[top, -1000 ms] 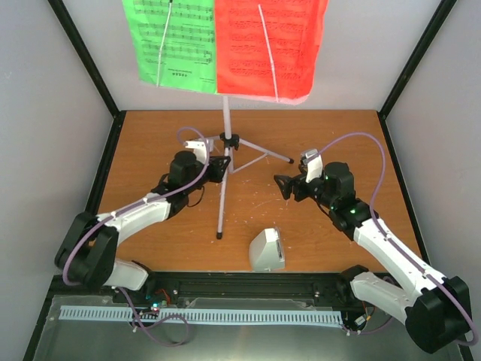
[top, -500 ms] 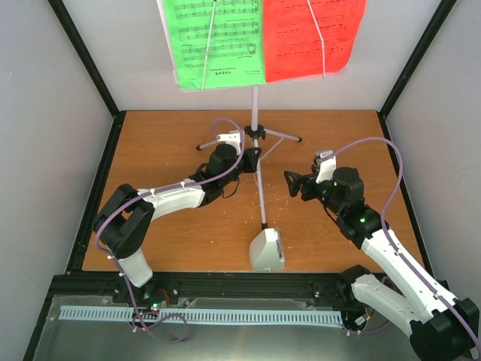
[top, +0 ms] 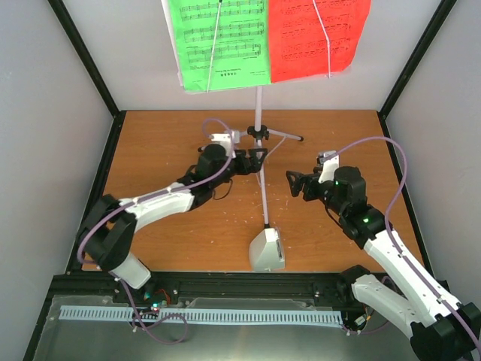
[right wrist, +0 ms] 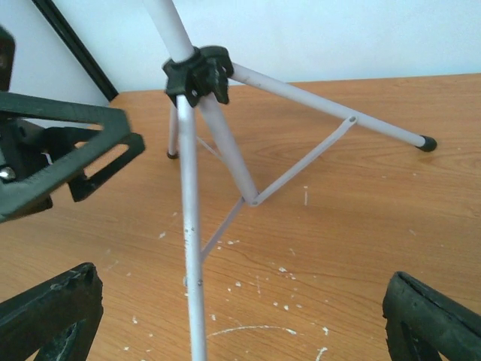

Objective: Pack up the instrument practice props

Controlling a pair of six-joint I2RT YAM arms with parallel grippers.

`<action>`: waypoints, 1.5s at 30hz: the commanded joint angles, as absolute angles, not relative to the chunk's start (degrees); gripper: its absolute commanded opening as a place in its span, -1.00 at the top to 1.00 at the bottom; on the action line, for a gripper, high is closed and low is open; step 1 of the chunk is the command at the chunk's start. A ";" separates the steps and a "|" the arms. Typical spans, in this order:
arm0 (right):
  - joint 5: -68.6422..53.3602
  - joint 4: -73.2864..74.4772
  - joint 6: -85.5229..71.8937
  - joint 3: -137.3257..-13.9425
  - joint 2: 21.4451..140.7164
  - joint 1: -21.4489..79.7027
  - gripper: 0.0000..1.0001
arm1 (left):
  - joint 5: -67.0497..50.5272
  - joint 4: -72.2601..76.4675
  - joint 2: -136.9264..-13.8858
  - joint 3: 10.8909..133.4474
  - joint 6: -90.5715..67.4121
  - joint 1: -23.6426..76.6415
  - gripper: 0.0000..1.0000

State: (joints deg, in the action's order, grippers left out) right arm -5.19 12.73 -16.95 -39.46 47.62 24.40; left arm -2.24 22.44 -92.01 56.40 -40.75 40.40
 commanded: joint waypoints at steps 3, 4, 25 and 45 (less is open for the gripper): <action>-10.16 14.40 -18.92 -44.26 46.03 23.97 -1.00 | -14.17 19.41 -79.00 47.03 -38.40 27.55 -0.99; -10.97 14.55 -19.14 -44.97 46.01 23.95 -1.00 | -16.02 18.93 -76.86 45.36 -38.29 25.14 -0.99; 5.15 25.54 -14.19 -77.17 55.75 23.99 -1.00 | -33.19 -15.05 -51.39 68.00 -22.17 7.98 -0.99; 0.08 32.03 -8.27 -114.57 79.70 21.93 -0.60 | -32.08 -18.69 -81.68 112.98 -22.61 29.41 -0.68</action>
State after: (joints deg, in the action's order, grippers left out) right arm 0.60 29.32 -10.31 -109.40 76.58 23.46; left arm -34.02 -17.54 -76.79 103.28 -23.57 24.93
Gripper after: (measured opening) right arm 0.824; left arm 0.849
